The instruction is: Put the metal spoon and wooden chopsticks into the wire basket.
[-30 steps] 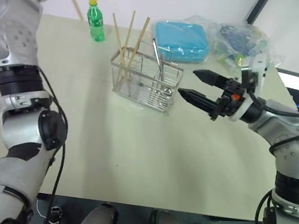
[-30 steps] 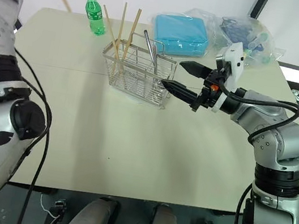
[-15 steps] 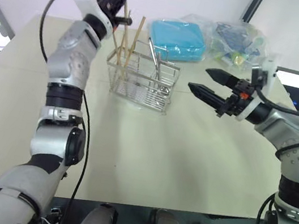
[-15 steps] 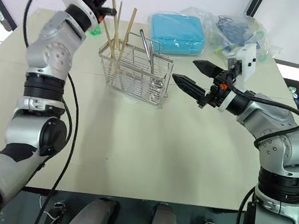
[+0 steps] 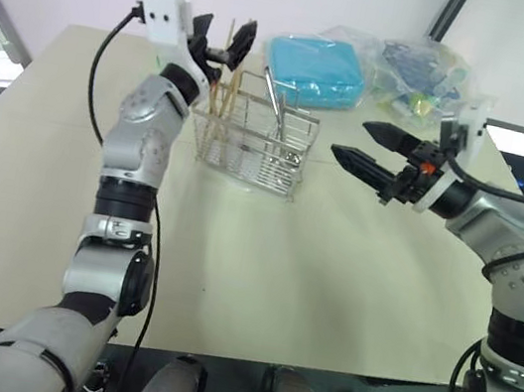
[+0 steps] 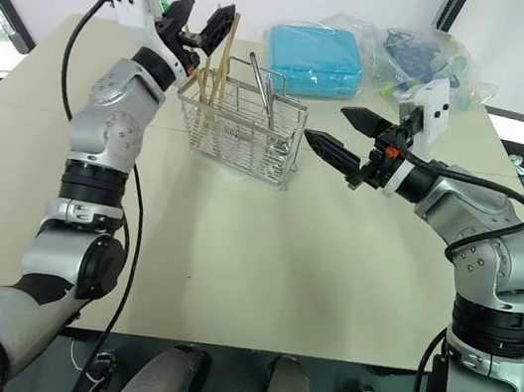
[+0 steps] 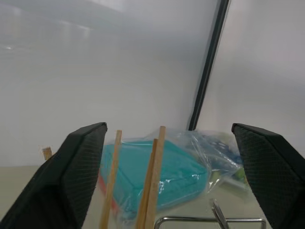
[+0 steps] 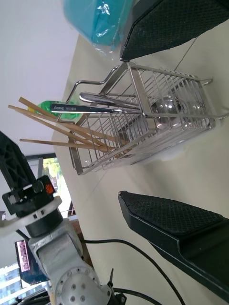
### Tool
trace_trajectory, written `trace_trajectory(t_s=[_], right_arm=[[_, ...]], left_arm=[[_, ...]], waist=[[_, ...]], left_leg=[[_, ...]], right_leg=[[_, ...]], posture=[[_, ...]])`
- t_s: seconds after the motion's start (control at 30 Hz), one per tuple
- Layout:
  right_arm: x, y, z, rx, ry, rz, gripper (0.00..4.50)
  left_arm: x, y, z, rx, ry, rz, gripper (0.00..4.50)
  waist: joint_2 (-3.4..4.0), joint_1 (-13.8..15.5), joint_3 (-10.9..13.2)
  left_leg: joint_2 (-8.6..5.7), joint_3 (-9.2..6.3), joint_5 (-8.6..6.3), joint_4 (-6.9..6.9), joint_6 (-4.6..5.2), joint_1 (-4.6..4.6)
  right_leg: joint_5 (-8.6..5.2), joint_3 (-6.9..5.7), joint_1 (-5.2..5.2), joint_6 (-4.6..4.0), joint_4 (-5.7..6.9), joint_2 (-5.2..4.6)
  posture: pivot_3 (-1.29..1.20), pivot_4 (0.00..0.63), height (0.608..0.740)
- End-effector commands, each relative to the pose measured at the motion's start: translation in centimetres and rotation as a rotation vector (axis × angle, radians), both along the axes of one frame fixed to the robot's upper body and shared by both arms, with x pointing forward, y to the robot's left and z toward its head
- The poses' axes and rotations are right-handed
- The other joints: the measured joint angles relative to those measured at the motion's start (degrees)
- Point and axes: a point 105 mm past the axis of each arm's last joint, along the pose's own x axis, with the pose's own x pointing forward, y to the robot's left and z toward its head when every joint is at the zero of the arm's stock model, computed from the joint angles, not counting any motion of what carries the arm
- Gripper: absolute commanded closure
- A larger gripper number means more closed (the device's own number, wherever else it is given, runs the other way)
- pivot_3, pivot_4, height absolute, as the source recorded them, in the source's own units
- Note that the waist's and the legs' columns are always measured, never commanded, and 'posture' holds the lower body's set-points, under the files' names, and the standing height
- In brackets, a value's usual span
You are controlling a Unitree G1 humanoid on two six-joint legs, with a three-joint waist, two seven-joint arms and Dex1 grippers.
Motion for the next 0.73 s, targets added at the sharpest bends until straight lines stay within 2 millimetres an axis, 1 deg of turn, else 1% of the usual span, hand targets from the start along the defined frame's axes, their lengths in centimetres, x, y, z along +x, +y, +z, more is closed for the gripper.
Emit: trace_trajectory(t_s=[0.03, 0.07, 0.1, 0.17, 0.23, 0.27, 0.33, 0.37, 0.4, 0.5, 0.63, 0.73], right_arm=[[-0.2, -0.3, 1.1, -0.026, -0.055, 0.010, 0.00], [0.0, -0.5, 0.8, -0.048, -0.048, 0.013, 0.00], [0.0, -0.6, 0.6, -0.062, -0.043, 0.016, 0.00], [0.2, -0.8, 0.0, -0.107, -0.026, 0.029, 0.00], [0.3, -1.0, -0.4, -0.141, -0.015, 0.040, 0.00], [0.4, -1.0, -0.6, -0.152, -0.012, 0.043, 0.00], [0.6, -1.1, -1.1, -0.183, 0.005, 0.073, 0.00], [0.6, -1.0, -1.2, -0.193, 0.006, 0.090, 0.00], [0.6, -0.9, -1.3, -0.200, 0.007, 0.104, 0.00], [0.7, -0.5, -1.4, -0.214, 0.002, 0.140, 0.00], [0.7, -0.2, -1.4, -0.217, 0.001, 0.167, 0.00], [0.7, 0.1, -1.7, -0.217, 0.003, 0.187, 0.00]], left_arm=[[-3.3, 0.9, 3.5, 0.162, -0.071, -0.116, 0.03], [-4.4, 1.8, 3.5, 0.285, -0.059, -0.144, 0.03], [-5.2, 2.4, 3.3, 0.366, -0.041, -0.159, 0.03], [-7.5, 4.4, 2.3, 0.582, -0.001, -0.202, 0.03], [-9.4, 5.8, 1.5, 0.731, 0.036, -0.238, 0.03], [-9.9, 6.3, 1.2, 0.776, 0.045, -0.247, 0.03], [-12.1, 10.3, 0.2, 0.874, 0.161, -0.227, 0.03], [-13.0, 11.5, 0.0, 0.907, 0.204, -0.222, 0.03], [-13.7, 12.3, -0.2, 0.932, 0.231, -0.223, 0.03], [-14.8, 13.1, -0.2, 0.948, 0.249, -0.213, 0.03], [-14.9, 13.5, -0.1, 0.940, 0.242, -0.160, 0.03], [-15.2, 13.6, -0.4, 0.940, 0.252, -0.135, 0.03]], waist=[[0.03, -0.5, 0.0], [0.06, -0.9, 0.0], [0.11, -1.4, 0.1], [0.27, -1.8, 0.0], [0.45, -1.9, 0.0], [0.47, -1.6, 0.1], [0.50, -1.5, 0.1], [0.52, -1.6, 0.1], [0.53, -1.6, 0.1], [0.55, -0.8, 0.1], [0.55, -0.3, 0.1], [0.58, -0.4, 0.2]], left_leg=[[0.00, 0.01, 0.00, -0.01, 0.00, 0.00], [0.00, 0.01, 0.00, -0.03, 0.00, -0.01], [0.01, -0.01, 0.00, -0.06, 0.00, 0.00], [0.03, 0.02, -0.01, -0.17, 0.01, 0.06], [0.05, 0.09, -0.02, -0.27, 0.03, 0.10], [0.09, 0.07, -0.03, -0.26, 0.05, 0.12], [0.10, 0.07, -0.21, -0.22, 0.37, 0.10], [0.11, 0.07, -0.22, -0.21, 0.38, 0.12], [0.13, 0.08, -0.22, -0.23, 0.39, 0.11], [0.13, 0.03, -0.24, -0.18, 0.42, 0.07], [0.09, 0.02, -0.26, -0.16, 0.45, 0.10], [0.10, 0.03, -0.26, -0.20, 0.45, 0.08]], right_leg=[[0.00, 0.00, -0.01, 0.00, 0.00, 0.01], [0.00, 0.00, -0.03, 0.00, 0.04, 0.06], [0.00, 0.00, -0.03, 0.00, 0.05, 0.08], [-0.01, 0.04, -0.03, -0.01, 0.08, 0.12], [-0.01, 0.07, -0.04, -0.02, 0.03, 0.15], [-0.02, 0.07, -0.02, -0.02, 0.01, 0.15], [-0.02, 0.07, -0.03, -0.03, -0.04, 0.13], [-0.02, 0.07, -0.02, -0.04, -0.03, 0.14], [-0.03, 0.08, -0.07, -0.05, -0.04, 0.14], [-0.03, 0.06, -0.02, -0.05, -0.07, 0.14], [-0.03, 0.05, 0.07, -0.04, -0.13, 0.08], [-0.03, 0.06, 0.00, -0.04, -0.11, 0.08]], posture=[[0.00, 0.150, 0.725], [0.00, 0.150, 0.725], [0.00, 0.150, 0.725], [0.00, 0.150, 0.725], [0.00, 0.150, 0.725], [0.00, 0.150, 0.725], [0.00, 0.150, 0.725], [0.00, 0.150, 0.725], [0.00, 0.150, 0.725], [0.00, 0.150, 0.725], [0.00, 0.150, 0.725], [0.00, 0.150, 0.725]])
